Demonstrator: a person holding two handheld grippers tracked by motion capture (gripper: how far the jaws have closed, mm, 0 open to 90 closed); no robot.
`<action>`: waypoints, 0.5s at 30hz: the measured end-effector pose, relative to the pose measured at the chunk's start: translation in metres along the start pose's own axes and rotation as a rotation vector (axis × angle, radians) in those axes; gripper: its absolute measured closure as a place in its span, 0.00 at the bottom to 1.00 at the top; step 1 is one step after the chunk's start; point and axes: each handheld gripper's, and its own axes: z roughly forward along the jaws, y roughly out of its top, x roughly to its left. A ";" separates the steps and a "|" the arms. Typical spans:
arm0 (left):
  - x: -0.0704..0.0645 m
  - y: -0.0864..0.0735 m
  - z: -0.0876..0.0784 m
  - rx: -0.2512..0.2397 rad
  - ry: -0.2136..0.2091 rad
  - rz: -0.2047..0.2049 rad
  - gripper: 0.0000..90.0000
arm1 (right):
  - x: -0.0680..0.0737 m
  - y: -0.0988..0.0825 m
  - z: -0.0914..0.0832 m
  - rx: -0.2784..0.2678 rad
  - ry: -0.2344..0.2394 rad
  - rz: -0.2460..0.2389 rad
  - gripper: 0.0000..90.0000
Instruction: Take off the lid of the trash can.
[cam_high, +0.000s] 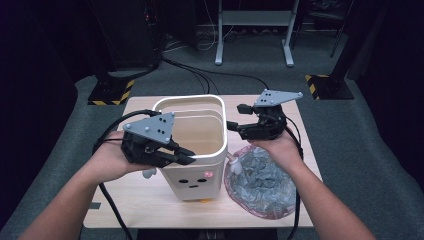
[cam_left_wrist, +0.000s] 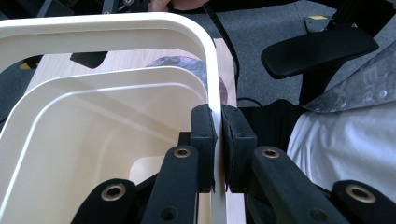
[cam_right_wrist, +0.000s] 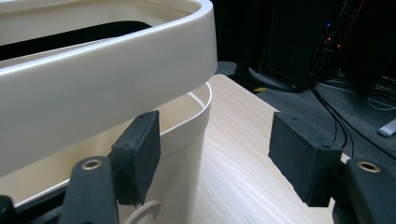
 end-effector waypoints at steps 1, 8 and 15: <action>0.000 0.000 -0.001 0.002 0.003 0.000 0.93 | 0.000 0.000 -0.001 -0.001 -0.001 -0.001 0.37; 0.004 -0.010 -0.004 0.012 0.018 -0.031 0.93 | -0.003 -0.008 -0.003 0.016 -0.007 0.008 0.36; 0.013 -0.022 -0.005 0.008 0.039 -0.062 0.93 | -0.002 -0.015 -0.006 0.028 0.000 0.007 0.36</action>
